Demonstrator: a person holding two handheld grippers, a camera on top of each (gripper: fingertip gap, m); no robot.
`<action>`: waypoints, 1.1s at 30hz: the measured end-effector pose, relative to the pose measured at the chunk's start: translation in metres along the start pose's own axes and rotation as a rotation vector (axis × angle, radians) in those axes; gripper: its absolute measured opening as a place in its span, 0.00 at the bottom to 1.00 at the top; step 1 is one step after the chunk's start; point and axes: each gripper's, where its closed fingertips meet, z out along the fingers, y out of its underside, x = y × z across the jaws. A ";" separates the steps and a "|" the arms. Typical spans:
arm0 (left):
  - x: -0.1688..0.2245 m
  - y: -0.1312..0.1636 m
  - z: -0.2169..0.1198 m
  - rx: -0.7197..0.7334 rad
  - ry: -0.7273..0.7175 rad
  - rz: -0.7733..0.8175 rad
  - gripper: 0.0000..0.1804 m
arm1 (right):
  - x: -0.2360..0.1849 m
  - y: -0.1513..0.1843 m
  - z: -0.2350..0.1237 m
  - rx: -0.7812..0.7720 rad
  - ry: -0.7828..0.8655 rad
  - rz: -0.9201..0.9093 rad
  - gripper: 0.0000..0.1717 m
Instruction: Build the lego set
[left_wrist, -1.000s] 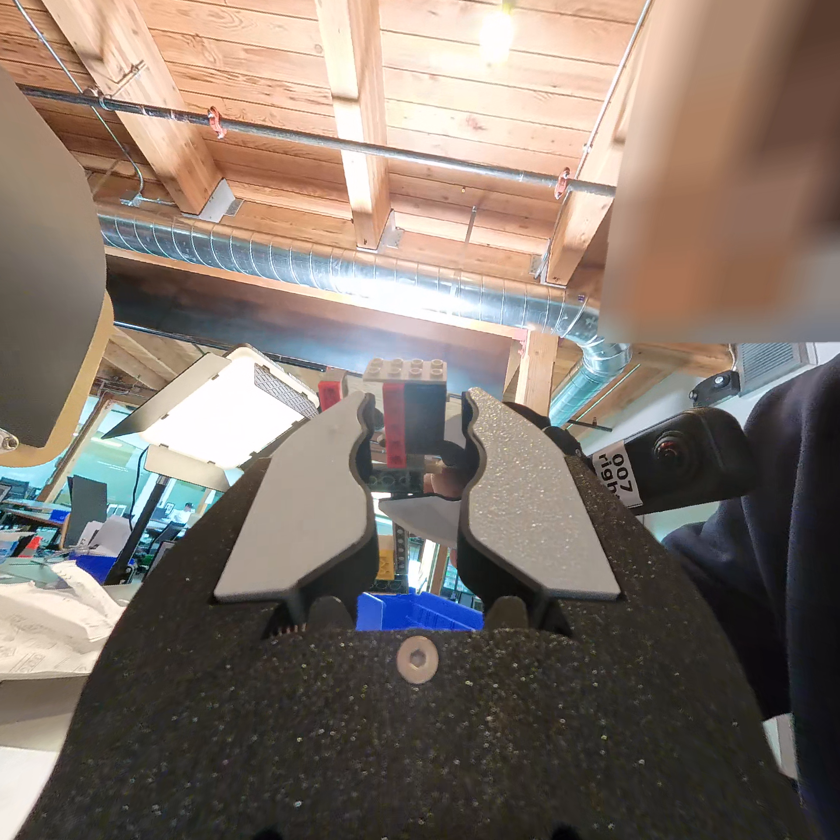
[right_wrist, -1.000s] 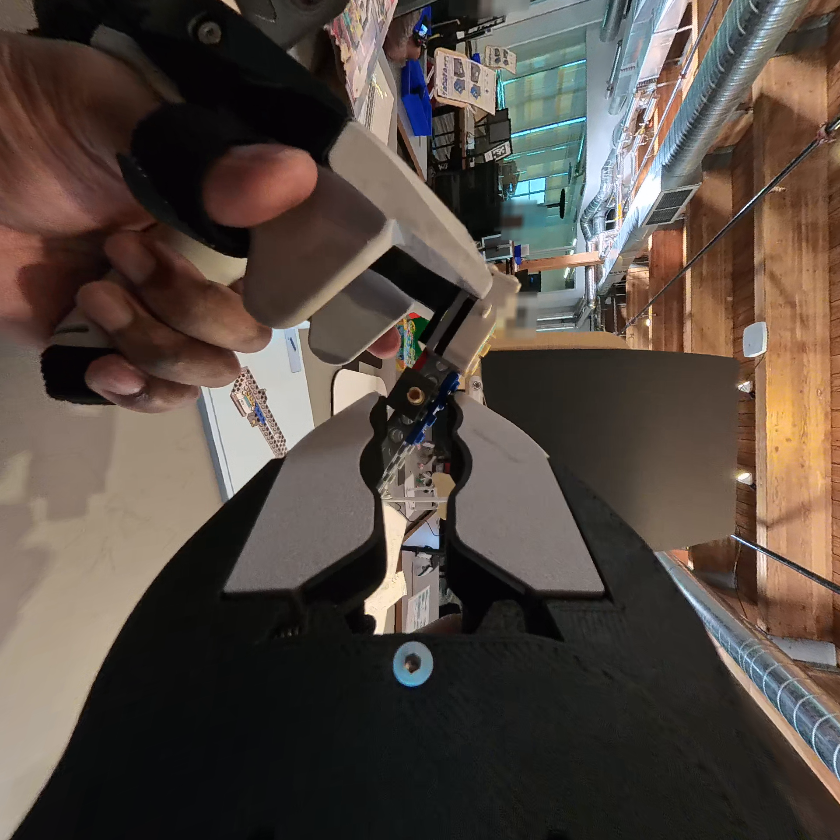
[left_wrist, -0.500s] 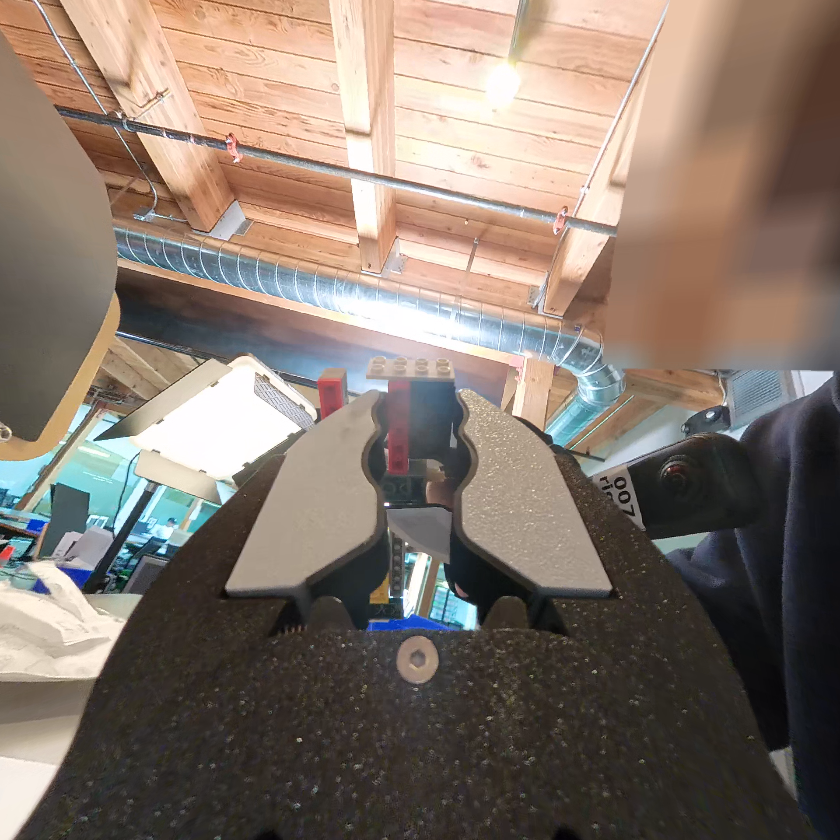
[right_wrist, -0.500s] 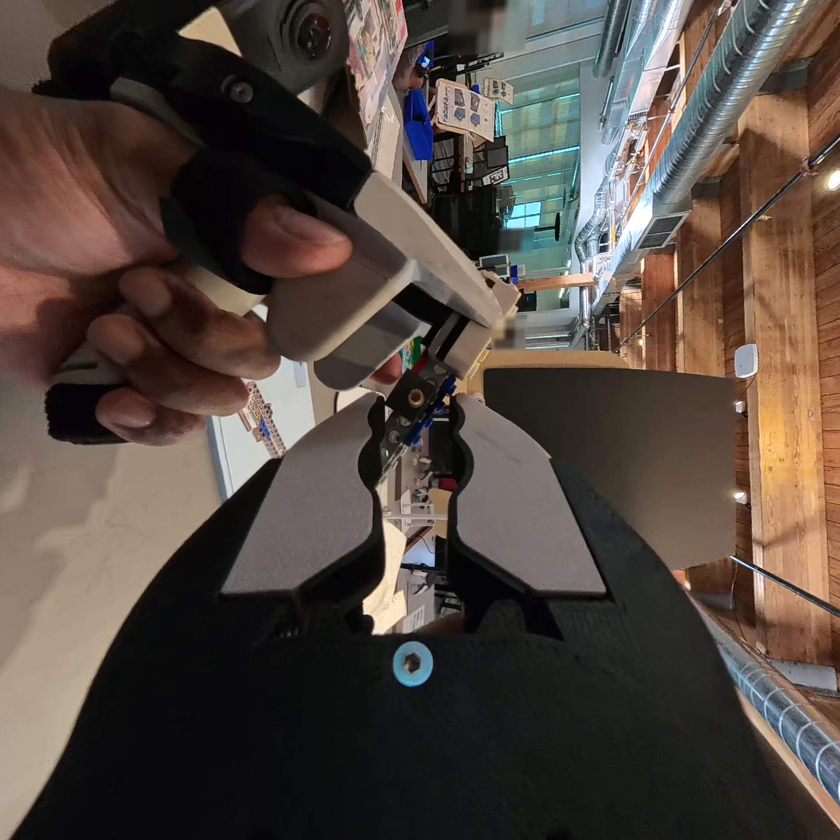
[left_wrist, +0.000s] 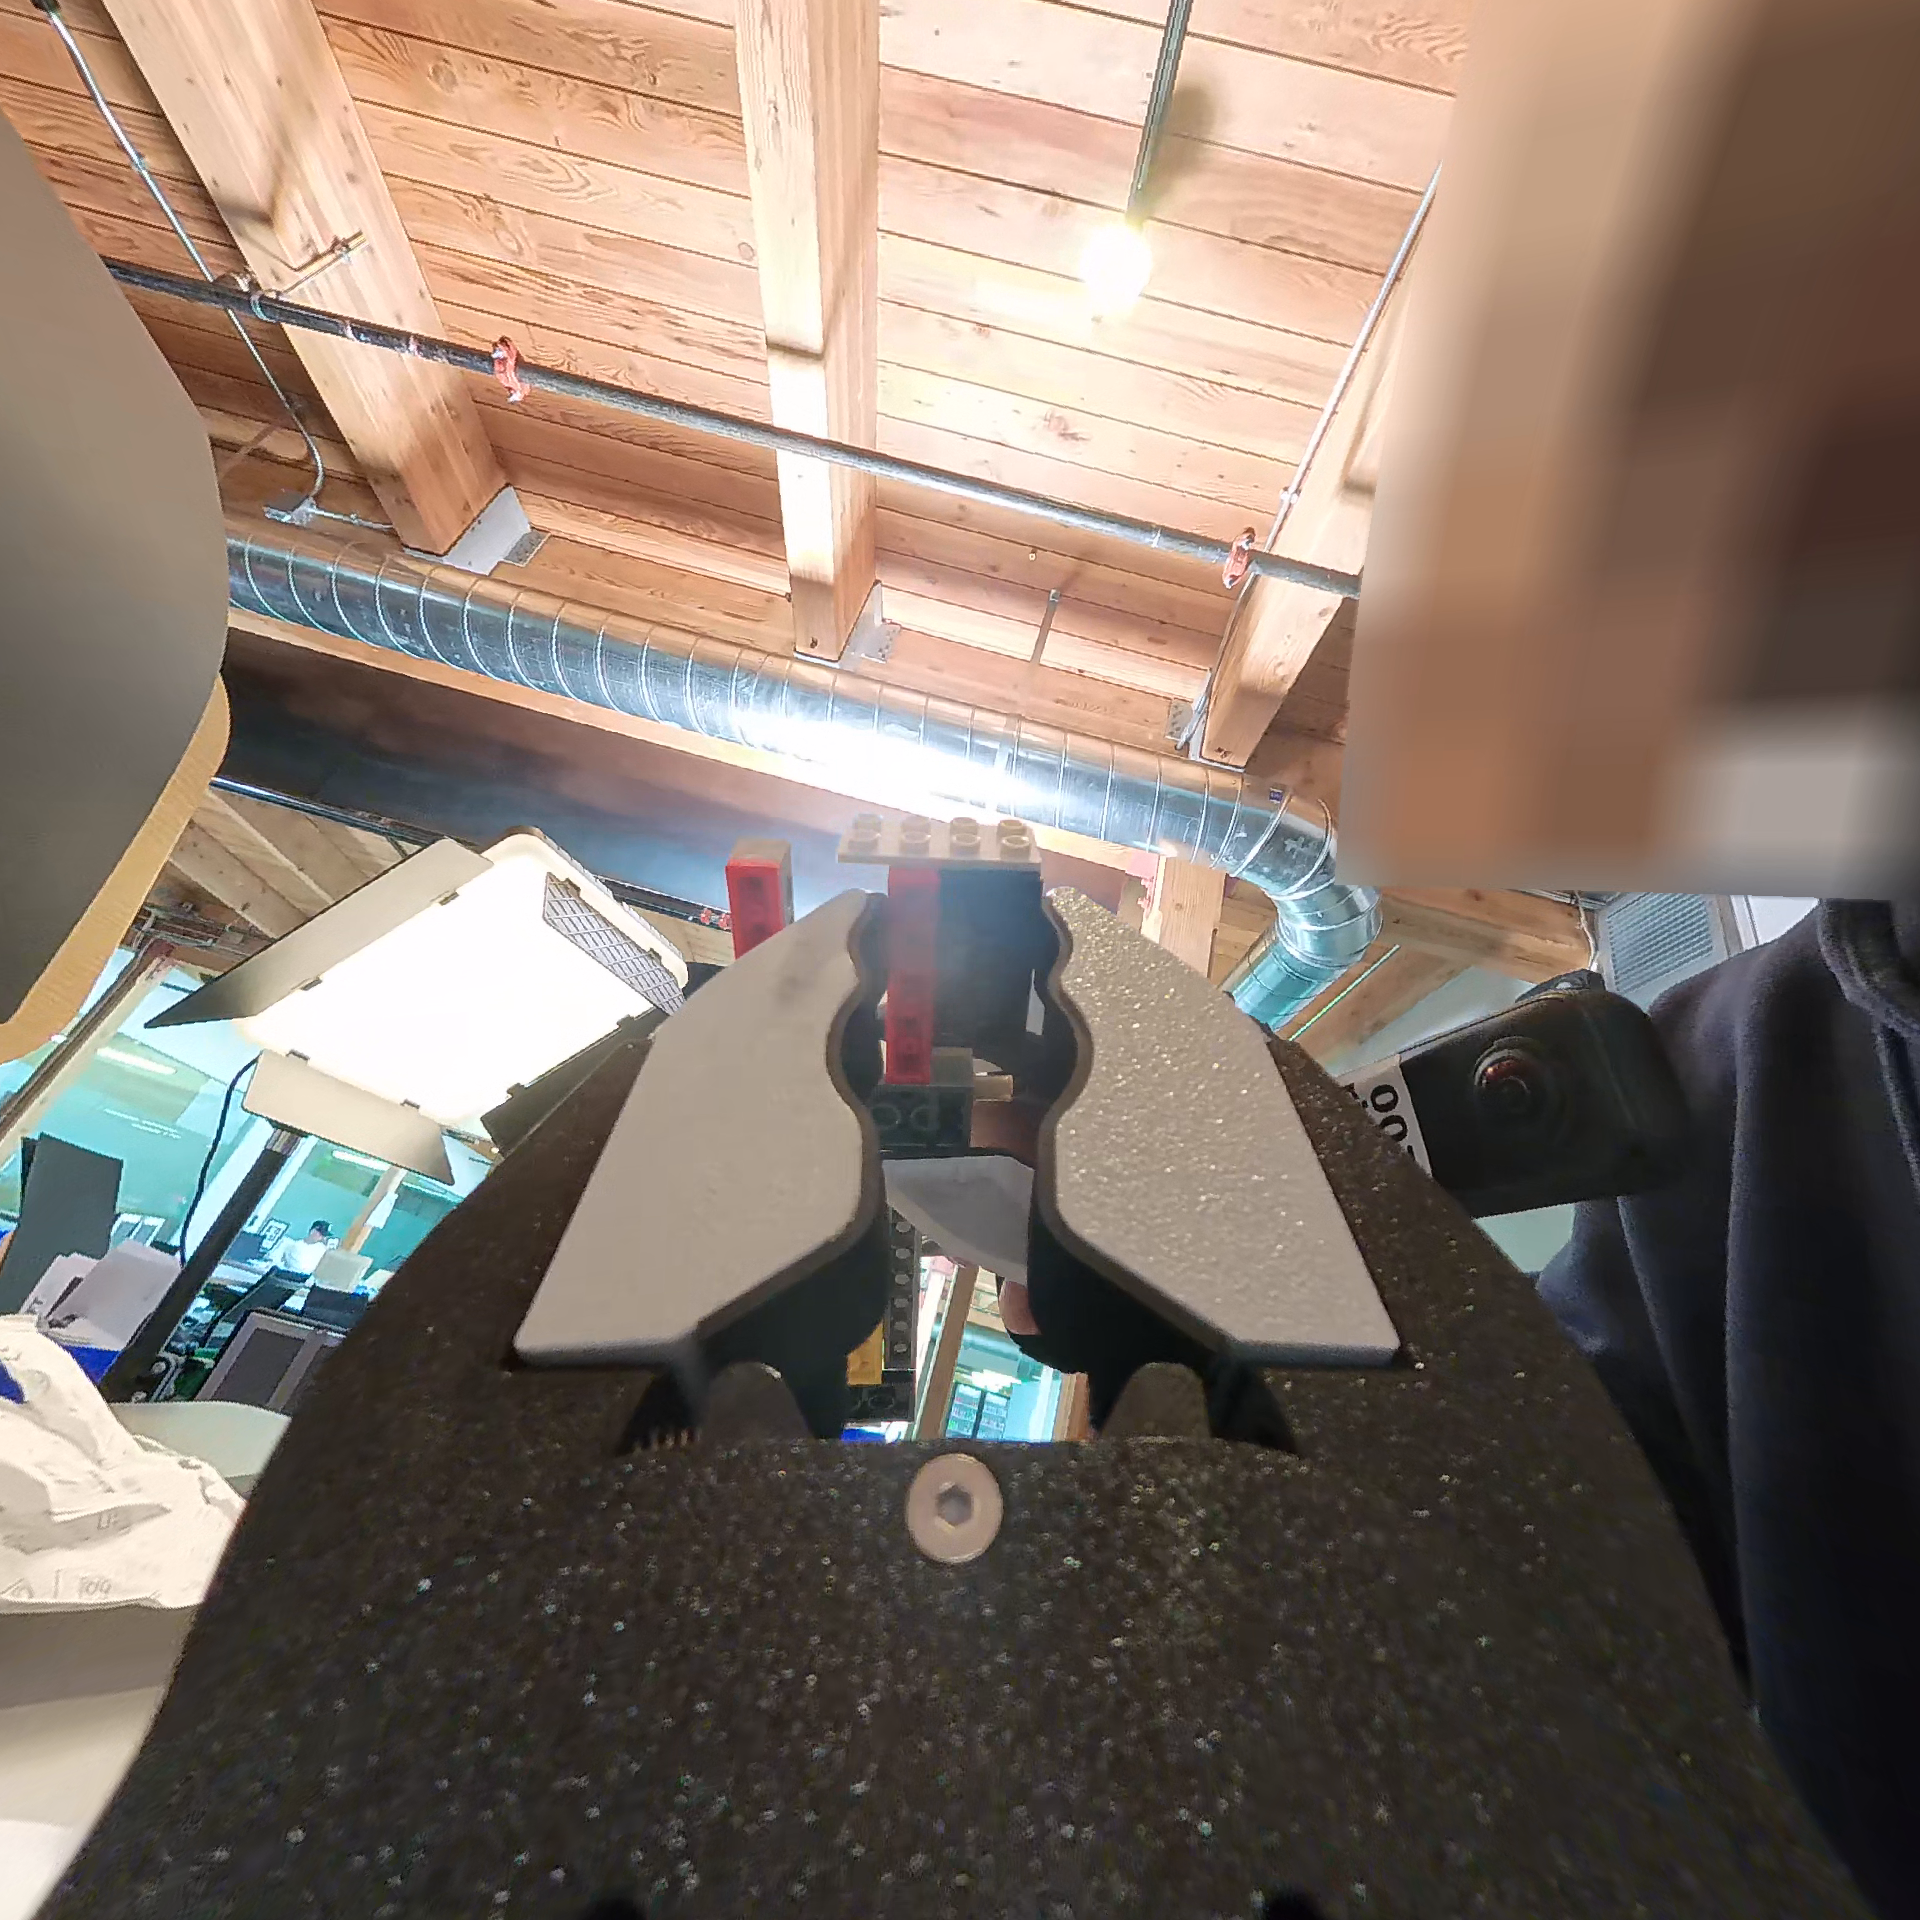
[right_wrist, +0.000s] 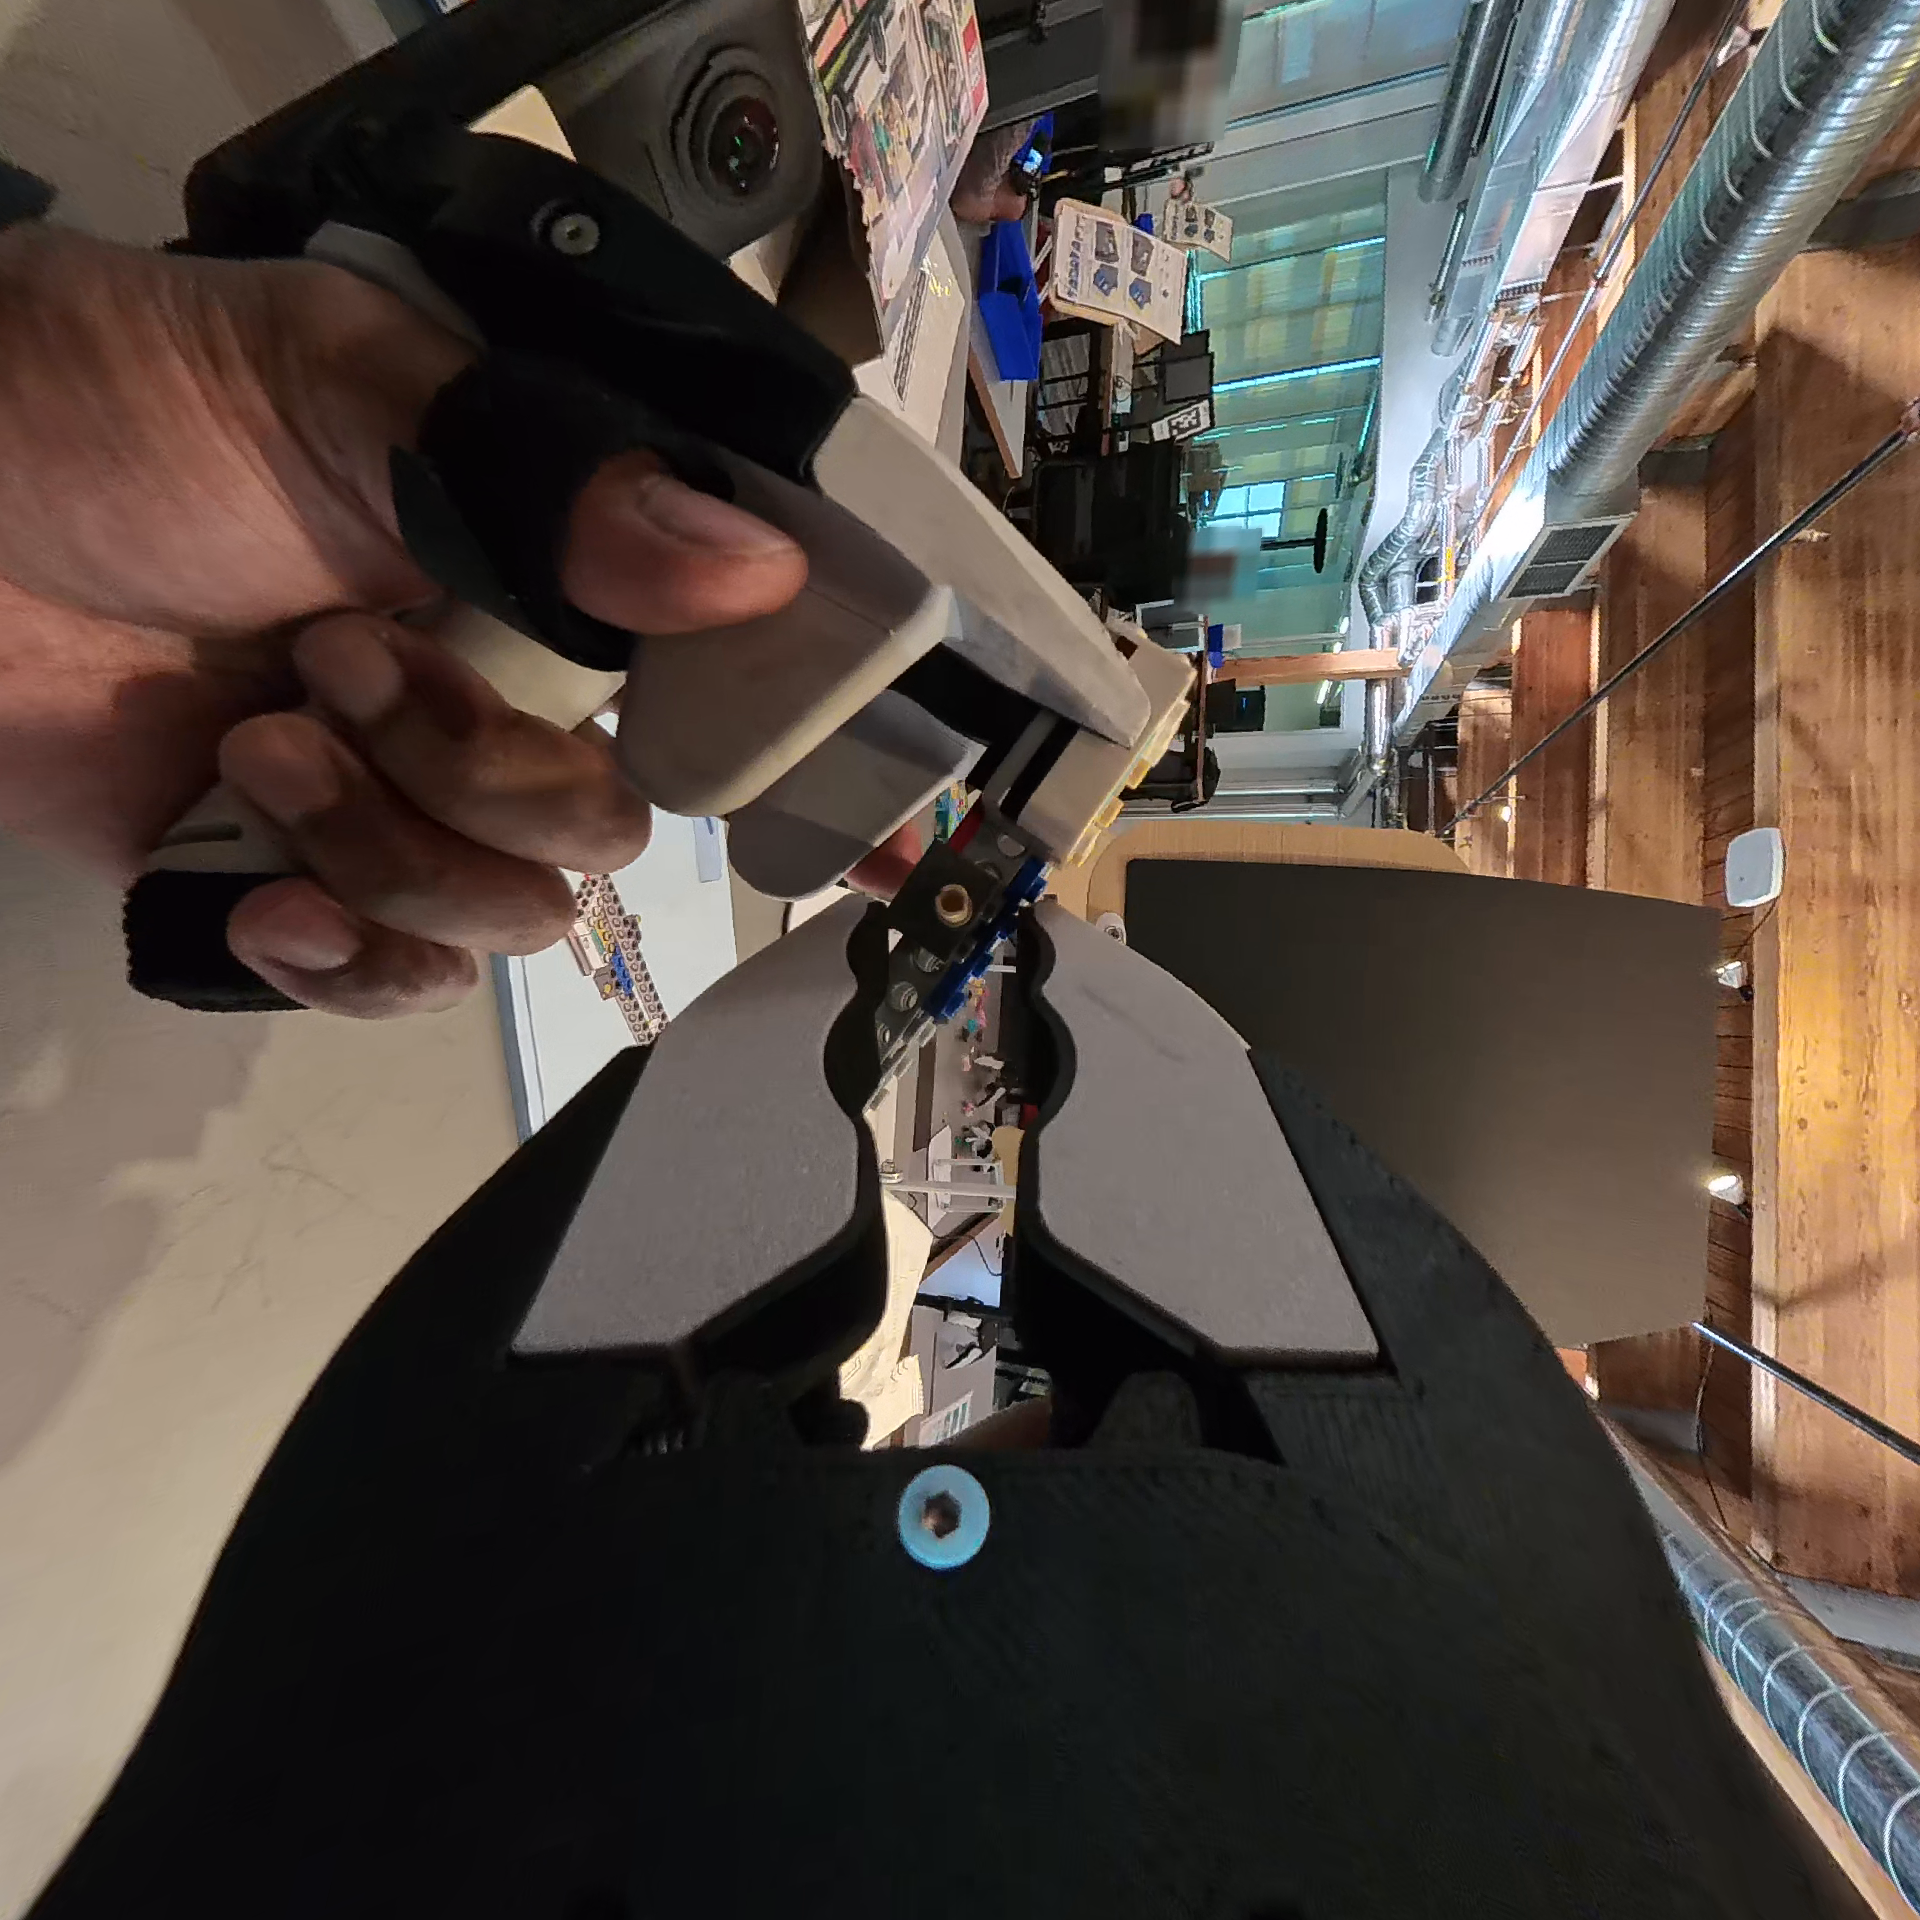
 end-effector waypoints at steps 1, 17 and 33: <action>0.000 0.000 0.000 0.005 0.000 -0.003 0.15 | 0.000 0.000 0.000 -0.001 -0.001 0.000 0.13; -0.015 -0.024 -0.017 0.172 -0.061 -0.087 0.15 | -0.013 0.007 0.004 -0.123 0.082 0.142 0.20; -0.014 -0.014 -0.015 0.116 -0.039 -0.129 0.15 | -0.027 0.008 -0.010 -0.148 0.009 0.312 0.21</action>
